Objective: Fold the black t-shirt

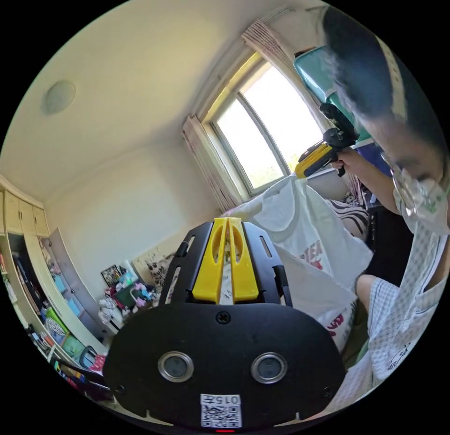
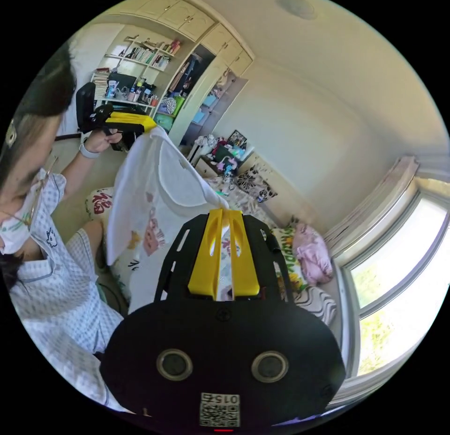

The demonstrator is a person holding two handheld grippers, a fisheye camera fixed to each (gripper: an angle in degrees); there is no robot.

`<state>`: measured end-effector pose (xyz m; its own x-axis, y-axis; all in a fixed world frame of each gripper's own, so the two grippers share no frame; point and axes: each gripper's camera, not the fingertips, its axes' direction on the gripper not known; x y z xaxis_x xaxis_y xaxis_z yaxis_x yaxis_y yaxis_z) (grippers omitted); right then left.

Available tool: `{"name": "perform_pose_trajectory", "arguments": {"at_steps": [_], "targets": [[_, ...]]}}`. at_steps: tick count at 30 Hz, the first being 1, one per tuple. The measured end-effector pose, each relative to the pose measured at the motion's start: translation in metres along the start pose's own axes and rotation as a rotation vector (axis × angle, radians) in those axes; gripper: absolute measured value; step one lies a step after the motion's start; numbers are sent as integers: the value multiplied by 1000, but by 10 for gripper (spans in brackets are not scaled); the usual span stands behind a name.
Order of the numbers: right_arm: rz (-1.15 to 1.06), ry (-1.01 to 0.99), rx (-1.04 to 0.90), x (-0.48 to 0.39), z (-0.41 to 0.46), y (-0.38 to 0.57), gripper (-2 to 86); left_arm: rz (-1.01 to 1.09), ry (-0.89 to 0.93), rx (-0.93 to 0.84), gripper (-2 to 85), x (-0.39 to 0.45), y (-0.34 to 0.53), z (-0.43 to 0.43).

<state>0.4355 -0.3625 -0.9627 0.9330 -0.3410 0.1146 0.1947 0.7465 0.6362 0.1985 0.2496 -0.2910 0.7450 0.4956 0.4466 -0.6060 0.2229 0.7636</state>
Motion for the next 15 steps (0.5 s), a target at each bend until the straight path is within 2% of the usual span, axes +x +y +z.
{"name": "perform_pose_trajectory", "arguments": {"at_steps": [4, 8, 15], "targets": [[-15, 76, -4, 54, 10, -31, 10, -7, 3, -23, -5, -55, -15, 44], [46, 41, -69, 119, 70, -44, 11, -55, 35, -165, -4, -107, 4, 143], [243, -150, -343, 233, 311, -2, 23, -226, 88, -526, -3, -155, 133, 365]]}}
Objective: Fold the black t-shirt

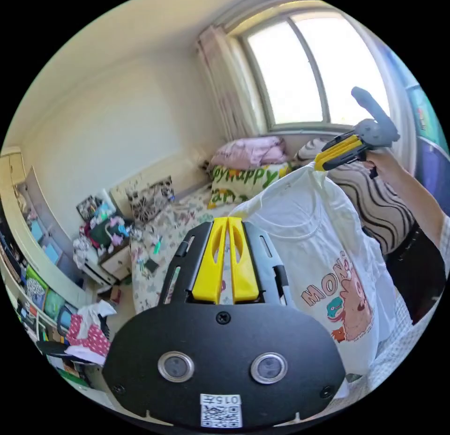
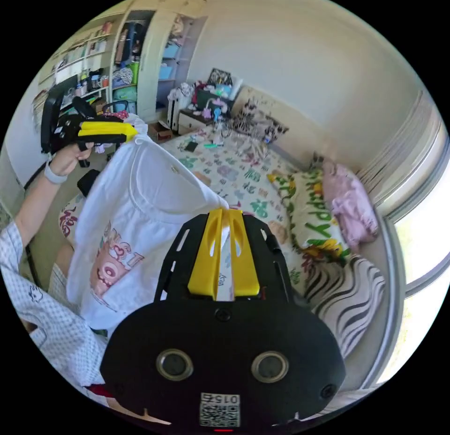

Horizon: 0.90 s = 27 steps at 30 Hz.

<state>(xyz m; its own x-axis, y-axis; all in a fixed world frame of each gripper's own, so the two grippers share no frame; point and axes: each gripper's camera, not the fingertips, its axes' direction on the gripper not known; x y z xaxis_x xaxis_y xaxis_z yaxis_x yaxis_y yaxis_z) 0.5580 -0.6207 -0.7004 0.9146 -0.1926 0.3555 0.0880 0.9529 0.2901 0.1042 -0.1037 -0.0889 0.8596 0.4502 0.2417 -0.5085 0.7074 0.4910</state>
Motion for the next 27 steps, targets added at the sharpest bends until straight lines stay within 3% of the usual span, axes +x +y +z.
{"name": "perform_pose_trajectory", "arguments": {"at_steps": [2, 6, 9, 12, 17, 18, 21, 25, 27], "targets": [[69, -91, -65, 32, 64, -6, 32, -41, -39, -129, -2, -20, 20, 95], [223, -326, -146, 83, 179, 22, 64, -179, -70, -260, 1, -47, 82, 181], [188, -521, -197, 92, 212, 84, 72, -273, 110, -291, 8, -60, 158, 186], [215, -595, -348, 93, 228, 175, 91, -380, 270, -472, 26, -54, 257, 172], [446, -736, -677, 94, 253, 317, 120, -779, 637, -717, 65, -26, 402, 143], [490, -778, -726, 94, 260, 338, 126, -810, 670, -715, 67, -24, 408, 143], [600, -760, -618, 117, 260, 352, 115, -867, 755, -670, 69, -22, 411, 155], [535, -713, -655, 138, 266, 338, 86, -810, 671, -699, 35, -36, 397, 174], [513, -799, -664, 143, 272, 335, 44, -821, 715, -673, 19, -47, 394, 177]]}}
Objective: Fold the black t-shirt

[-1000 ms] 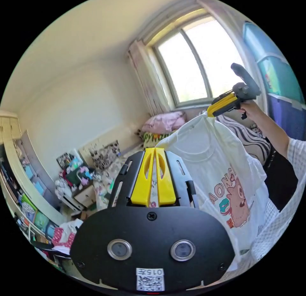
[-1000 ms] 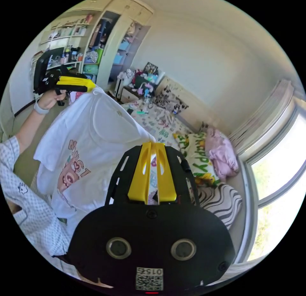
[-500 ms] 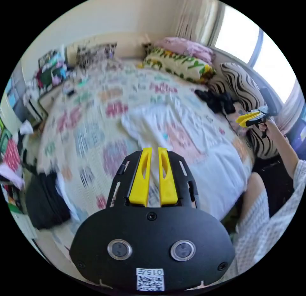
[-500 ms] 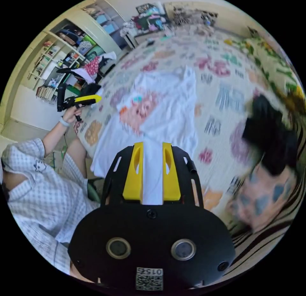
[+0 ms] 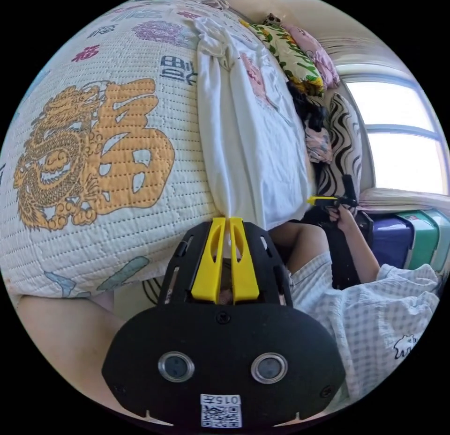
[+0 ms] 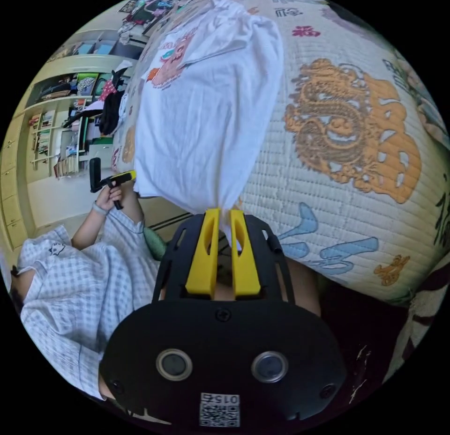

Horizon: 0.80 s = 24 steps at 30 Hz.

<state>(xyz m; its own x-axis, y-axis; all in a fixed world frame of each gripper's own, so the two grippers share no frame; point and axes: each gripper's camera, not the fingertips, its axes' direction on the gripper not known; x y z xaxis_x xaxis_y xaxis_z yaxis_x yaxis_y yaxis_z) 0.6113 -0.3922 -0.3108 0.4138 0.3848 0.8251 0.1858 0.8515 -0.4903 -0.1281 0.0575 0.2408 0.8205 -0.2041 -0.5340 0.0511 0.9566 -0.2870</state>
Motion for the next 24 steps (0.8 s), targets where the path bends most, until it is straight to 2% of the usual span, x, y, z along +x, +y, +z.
{"name": "perform_pose_trajectory", "arguments": {"at_steps": [3, 8, 12, 15, 17, 19, 21, 24], "targets": [[5, 14, -34, 13, -3, -9, 12, 13, -54, 13, 7, 1, -10, -24], [21, 64, 75, 26, -55, 7, 1, 26, -195, 99, 3, 1, -9, -108], [57, 55, 111, 40, -79, 16, 2, 4, -260, 87, 3, -10, -11, -135], [75, 39, 39, 49, -70, 2, 8, -15, -319, 34, 5, -15, -25, -127], [74, 36, -5, 53, -64, -11, 18, -32, -338, -98, 11, -20, -43, -109], [64, 162, 6, 47, -76, -27, 56, -22, -360, -138, 16, -17, -53, -108], [-8, 242, 90, 29, -99, -42, 84, -18, -371, -116, 23, -11, -64, -118], [-235, 337, 238, -16, -130, -88, 86, 19, -334, 27, 41, 7, -98, -143]]}}
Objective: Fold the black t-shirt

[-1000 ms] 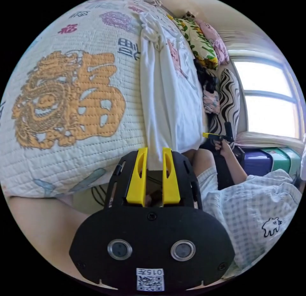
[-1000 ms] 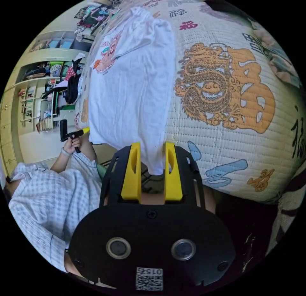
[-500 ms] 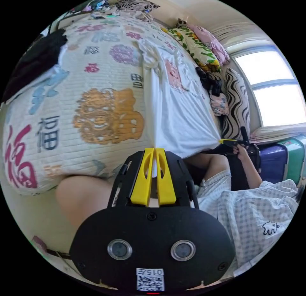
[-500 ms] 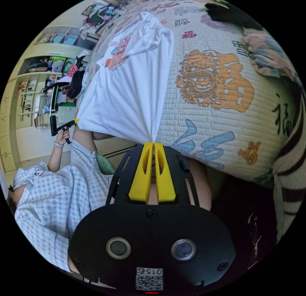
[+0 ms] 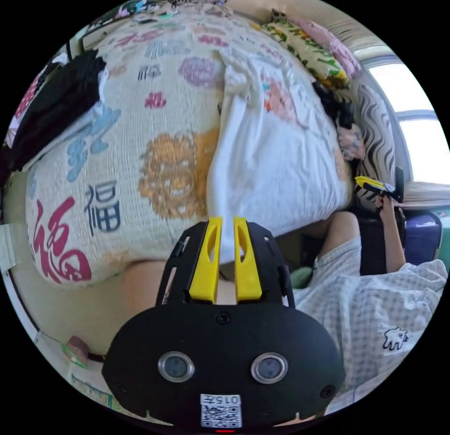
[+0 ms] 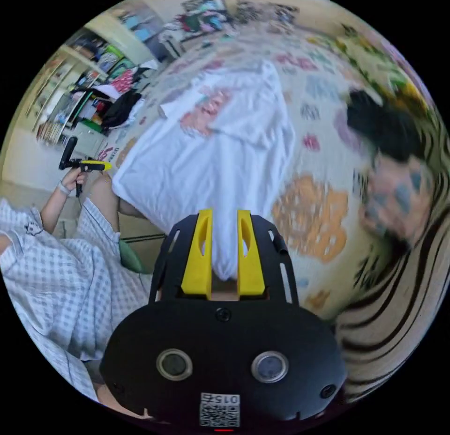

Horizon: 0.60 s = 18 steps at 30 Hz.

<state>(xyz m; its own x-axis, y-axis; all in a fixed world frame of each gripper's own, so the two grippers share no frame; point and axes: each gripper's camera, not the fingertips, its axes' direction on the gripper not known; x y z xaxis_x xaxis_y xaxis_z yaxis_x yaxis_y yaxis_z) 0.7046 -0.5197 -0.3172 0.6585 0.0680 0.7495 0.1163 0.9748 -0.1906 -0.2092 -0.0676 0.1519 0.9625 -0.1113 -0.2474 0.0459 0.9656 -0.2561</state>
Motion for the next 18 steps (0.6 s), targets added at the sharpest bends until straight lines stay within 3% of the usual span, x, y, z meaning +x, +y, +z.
{"name": "perform_pose_trajectory", "arguments": {"at_steps": [2, 6, 10, 13, 18], "targets": [[-142, 48, 39, -13, 2, -50, 92, 11, 48, 130, 64, 8, -47, -12], [-339, 75, -8, -20, 53, -167, 115, 69, -22, 202, 87, 29, -126, -11], [-391, 58, -234, -6, 115, -231, 93, -116, 210, 149, 85, 8, -198, 26], [-330, 87, -226, 11, 109, -248, 29, -222, 300, 173, 43, -1, -220, 35], [-96, -76, -137, 81, 56, -259, 11, -171, 183, 198, -3, 9, -248, -8]]}}
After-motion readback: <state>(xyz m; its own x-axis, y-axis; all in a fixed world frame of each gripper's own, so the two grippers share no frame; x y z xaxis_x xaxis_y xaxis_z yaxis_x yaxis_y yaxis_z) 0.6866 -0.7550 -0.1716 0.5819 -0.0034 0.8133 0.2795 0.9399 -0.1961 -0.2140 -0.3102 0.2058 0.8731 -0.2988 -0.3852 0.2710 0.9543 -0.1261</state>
